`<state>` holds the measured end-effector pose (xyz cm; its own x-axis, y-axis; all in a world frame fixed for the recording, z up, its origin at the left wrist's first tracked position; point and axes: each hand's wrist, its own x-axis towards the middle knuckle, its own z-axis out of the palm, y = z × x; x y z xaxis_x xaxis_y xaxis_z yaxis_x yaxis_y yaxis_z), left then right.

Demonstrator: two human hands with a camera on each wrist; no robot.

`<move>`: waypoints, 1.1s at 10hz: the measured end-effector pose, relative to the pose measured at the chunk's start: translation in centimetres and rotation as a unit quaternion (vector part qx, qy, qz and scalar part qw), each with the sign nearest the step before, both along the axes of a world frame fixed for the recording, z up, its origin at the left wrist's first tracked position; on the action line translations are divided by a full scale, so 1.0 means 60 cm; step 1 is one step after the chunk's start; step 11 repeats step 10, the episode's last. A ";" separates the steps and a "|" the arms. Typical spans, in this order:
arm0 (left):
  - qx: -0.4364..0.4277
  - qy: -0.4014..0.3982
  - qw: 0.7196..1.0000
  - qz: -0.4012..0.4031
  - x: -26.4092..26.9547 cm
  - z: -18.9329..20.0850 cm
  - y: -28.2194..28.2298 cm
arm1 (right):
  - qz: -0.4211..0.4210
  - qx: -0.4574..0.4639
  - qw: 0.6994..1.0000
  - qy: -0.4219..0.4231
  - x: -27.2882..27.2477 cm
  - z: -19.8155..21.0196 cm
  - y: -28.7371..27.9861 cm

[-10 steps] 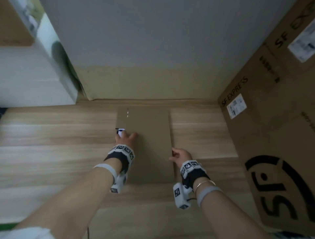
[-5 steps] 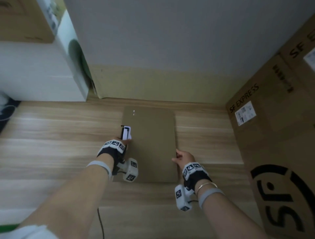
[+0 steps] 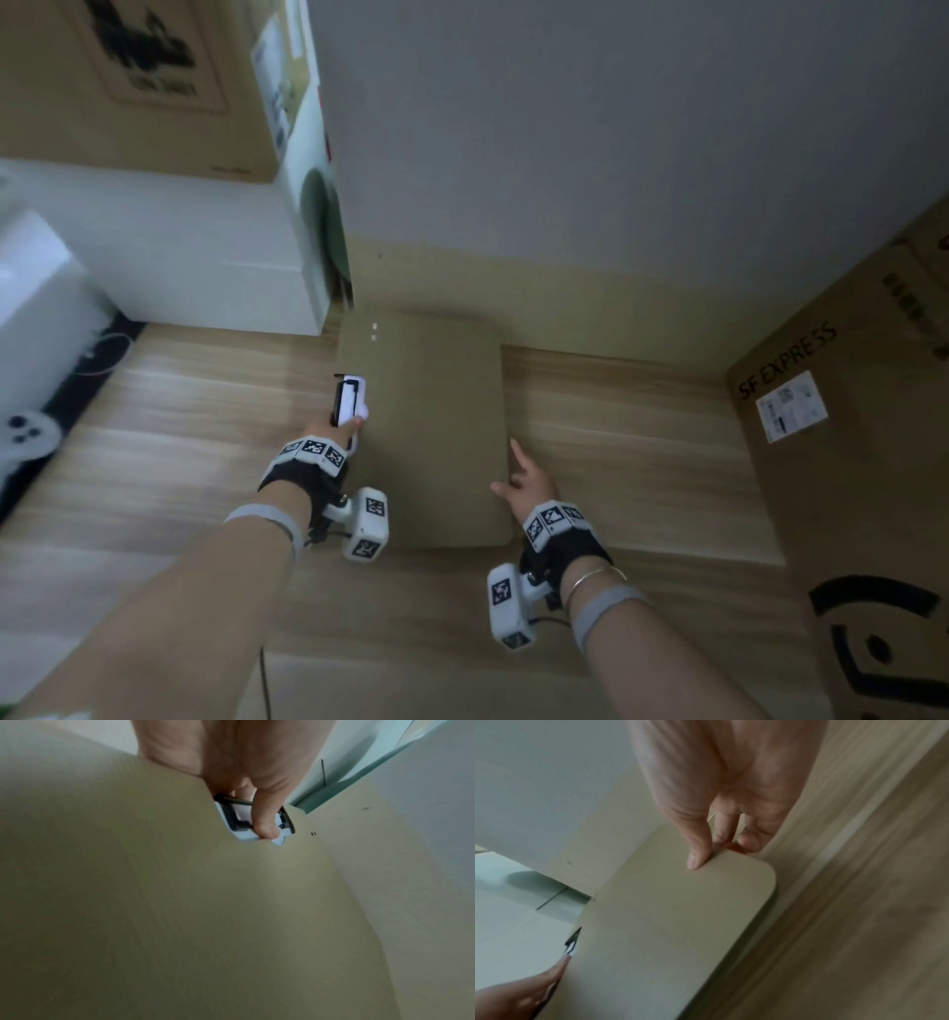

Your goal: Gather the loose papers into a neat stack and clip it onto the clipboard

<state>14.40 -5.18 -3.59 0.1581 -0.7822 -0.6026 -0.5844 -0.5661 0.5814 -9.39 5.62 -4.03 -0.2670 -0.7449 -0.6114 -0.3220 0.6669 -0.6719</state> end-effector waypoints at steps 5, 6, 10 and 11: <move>-0.011 -0.142 0.989 -0.038 0.041 -0.039 -0.026 | 0.018 0.042 0.996 0.071 0.068 -0.025 -0.051; 0.003 -0.170 0.985 -0.042 0.032 -0.037 -0.023 | 0.023 0.041 0.994 0.095 0.070 -0.030 -0.052; -0.024 -0.195 0.979 -0.058 0.028 -0.022 0.052 | 0.029 -0.076 0.993 0.089 0.027 0.024 -0.028; -0.024 -0.195 0.979 -0.058 0.028 -0.022 0.052 | 0.029 -0.076 0.993 0.089 0.027 0.024 -0.028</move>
